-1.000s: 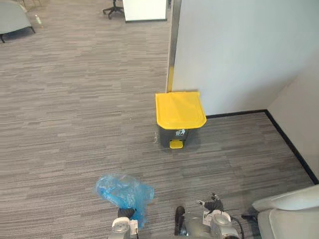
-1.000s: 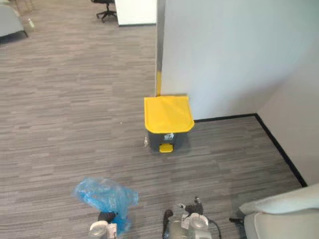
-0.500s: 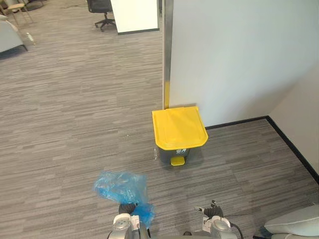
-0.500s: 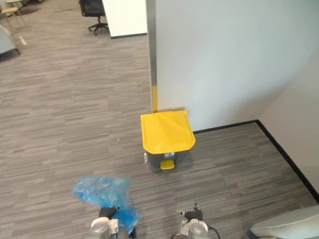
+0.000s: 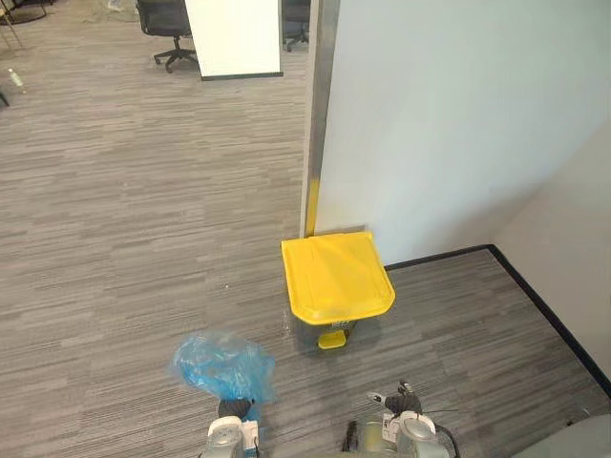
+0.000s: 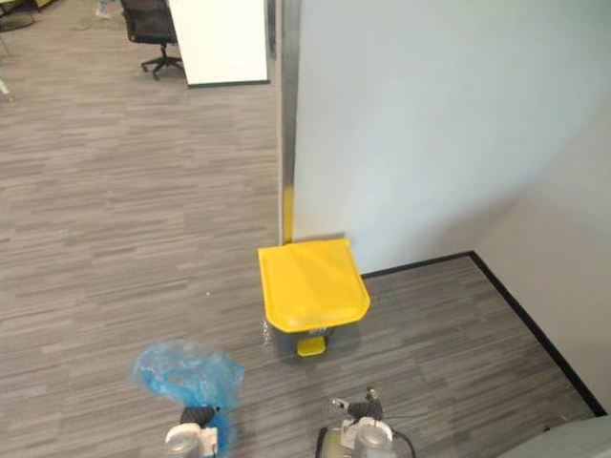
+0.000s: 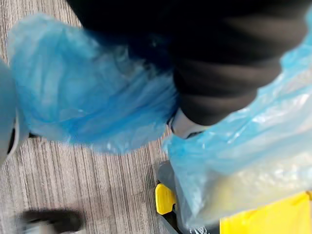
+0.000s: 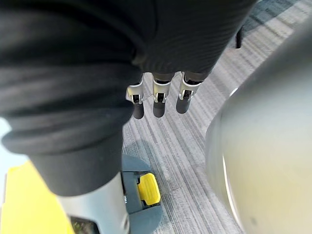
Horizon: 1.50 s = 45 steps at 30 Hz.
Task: Gather rubbish on tea table into small bin, then transfer packed bag to large trash can.
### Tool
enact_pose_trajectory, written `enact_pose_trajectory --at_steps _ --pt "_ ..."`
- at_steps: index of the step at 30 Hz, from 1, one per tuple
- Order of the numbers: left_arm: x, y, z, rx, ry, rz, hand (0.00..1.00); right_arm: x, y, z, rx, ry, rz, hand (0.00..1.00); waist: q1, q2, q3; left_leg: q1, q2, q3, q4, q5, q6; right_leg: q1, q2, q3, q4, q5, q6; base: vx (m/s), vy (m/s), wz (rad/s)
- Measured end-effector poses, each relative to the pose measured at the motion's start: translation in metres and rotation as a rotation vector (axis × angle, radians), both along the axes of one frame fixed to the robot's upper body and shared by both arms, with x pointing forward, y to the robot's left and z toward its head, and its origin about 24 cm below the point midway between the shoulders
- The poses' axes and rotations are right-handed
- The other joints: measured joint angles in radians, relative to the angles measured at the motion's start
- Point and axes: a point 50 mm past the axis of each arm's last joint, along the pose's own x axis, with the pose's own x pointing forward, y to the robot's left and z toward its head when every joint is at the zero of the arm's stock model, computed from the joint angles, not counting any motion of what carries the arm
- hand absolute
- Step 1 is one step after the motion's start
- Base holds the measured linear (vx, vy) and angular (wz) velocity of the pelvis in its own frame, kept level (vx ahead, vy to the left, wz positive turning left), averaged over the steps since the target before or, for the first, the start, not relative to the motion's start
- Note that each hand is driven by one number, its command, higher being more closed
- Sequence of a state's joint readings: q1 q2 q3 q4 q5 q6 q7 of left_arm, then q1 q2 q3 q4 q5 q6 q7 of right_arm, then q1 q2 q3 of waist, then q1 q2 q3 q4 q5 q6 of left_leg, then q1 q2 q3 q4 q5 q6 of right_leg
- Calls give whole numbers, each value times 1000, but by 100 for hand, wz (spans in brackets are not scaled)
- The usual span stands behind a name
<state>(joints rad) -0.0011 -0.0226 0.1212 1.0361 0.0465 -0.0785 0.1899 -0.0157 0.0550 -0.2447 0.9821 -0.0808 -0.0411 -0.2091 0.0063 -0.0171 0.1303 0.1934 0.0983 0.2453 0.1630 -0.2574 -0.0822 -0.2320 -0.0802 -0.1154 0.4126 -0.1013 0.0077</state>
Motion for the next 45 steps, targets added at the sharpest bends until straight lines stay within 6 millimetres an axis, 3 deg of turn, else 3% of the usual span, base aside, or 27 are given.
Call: enact_pose_trajectory --at_steps 1,3,6,8,9,10,12,13,14,15,16,19,22,32,35,36,37,41,43,44,45 --pt "2 -7 0 -20 -7 3 100 2 -8 1 -15 0 -13 0 6 28 -1 -2 18 -47 -6 3 2 22 19 -11 -18 -5 -9 328 -144 7" --pt "2 -12 0 -43 -8 -2 100 -1 -11 -1 -16 20 -30 0 5 44 -7 1 37 -70 -8 19 -7 26 33 -27 -15 -33 -21 319 -163 6" --pt "8 -14 2 -46 -24 -18 100 -4 -12 -2 -18 22 -38 0 -5 44 -2 -28 65 -99 83 29 -23 108 43 -75 -91 -39 -22 212 -123 42" --pt "10 -15 3 -46 -34 -18 100 -10 -11 -4 -16 39 -40 0 2 36 -4 -95 84 -102 262 31 -28 172 44 -94 -144 -38 -23 153 -56 40" --pt "7 -15 2 -48 -25 -15 100 -11 -10 -5 -16 45 -31 0 7 31 -5 -147 103 -93 387 47 -59 204 42 -99 -169 -37 -24 161 10 11" --pt "5 -12 2 -42 -27 -12 100 -13 -9 -5 -15 49 -24 0 16 31 -8 -168 122 -74 452 37 -53 222 40 -98 -185 -36 -25 133 63 -3" --pt "5 -11 3 -40 -32 -9 100 -13 -8 -5 -11 49 -26 0 17 33 -17 -178 128 -30 409 -18 -38 227 34 -92 -198 -33 -20 110 98 -11" --pt "5 -11 3 -40 -32 -9 100 -12 -7 -5 -9 48 -28 0 17 30 -15 -180 109 -3 295 -45 -25 229 18 -80 -209 -23 -5 78 123 -9" --pt "6 -11 3 -40 -34 -10 100 -12 -8 -5 -8 48 -31 0 16 30 -14 -178 93 -7 211 -30 -14 229 10 -75 -212 -18 4 69 182 -19" --pt "4 -13 2 -43 -26 -18 100 -13 -10 -5 -13 49 -39 0 13 47 -25 -171 76 -21 89 37 -22 228 18 -60 -226 -8 24 68 190 -33" --pt "0 -10 0 -32 -9 -19 100 -15 -10 -6 -11 58 -35 0 19 30 -34 -145 55 -7 60 46 -13 230 10 -21 -251 4 46 84 237 -34" --pt "-4 -1 -1 1 10 -50 100 -20 -4 -9 10 75 -39 0 13 4 -47 -127 7 18 22 55 1 231 -24 27 -285 24 68 47 193 -25" --pt "-4 2 -1 15 11 -61 100 -23 -4 -10 17 83 -64 0 9 -7 -54 -117 -23 23 -6 64 16 234 -39 53 -313 40 68 12 127 -11" --pt "-8 4 -3 18 33 -56 100 -18 -12 -8 0 72 -71 0 11 2 -22 -49 -23 66 -71 72 16 210 -20 109 -253 22 63 -22 1 -18" --pt "-1 7 -1 16 15 -29 100 -9 -11 -5 0 46 -65 0 13 -16 18 -25 -30 65 -72 43 45 141 -48 78 -64 -10 83 -91 -16 -15" --pt "6 5 1 9 -3 -21 100 -3 -14 -2 -11 25 -64 0 11 -10 48 9 -30 62 -66 31 56 44 -59 39 125 -14 76 -84 -1 -14" --pt "6 5 1 10 -3 -23 100 -1 -17 -1 -22 17 -63 0 8 -9 56 19 -18 57 -32 4 63 7 -61 11 157 -47 61 -53 15 -14" --pt "10 3 2 7 -8 -33 100 2 -16 1 -32 7 -40 0 15 -28 65 16 -3 56 92 -87 52 -88 -43 -36 -13 21 57 91 -29 13" --pt "16 1 4 5 -22 -36 100 3 -14 1 -31 4 -39 0 20 -53 75 17 -11 28 210 -177 15 -83 -43 -25 -61 51 62 311 -165 25" --pt "19 -2 5 -3 -29 -40 100 5 -19 3 -42 -4 -44 0 25 -17 86 14 9 16 241 -191 0 -87 -36 -46 -27 22 81 300 -114 12" --pt "21 -5 5 -9 -35 -43 100 8 -21 4 -46 -14 -57 0 24 -2 90 11 17 2 243 -192 -2 -93 -27 -49 -8 14 77 210 -54 10"
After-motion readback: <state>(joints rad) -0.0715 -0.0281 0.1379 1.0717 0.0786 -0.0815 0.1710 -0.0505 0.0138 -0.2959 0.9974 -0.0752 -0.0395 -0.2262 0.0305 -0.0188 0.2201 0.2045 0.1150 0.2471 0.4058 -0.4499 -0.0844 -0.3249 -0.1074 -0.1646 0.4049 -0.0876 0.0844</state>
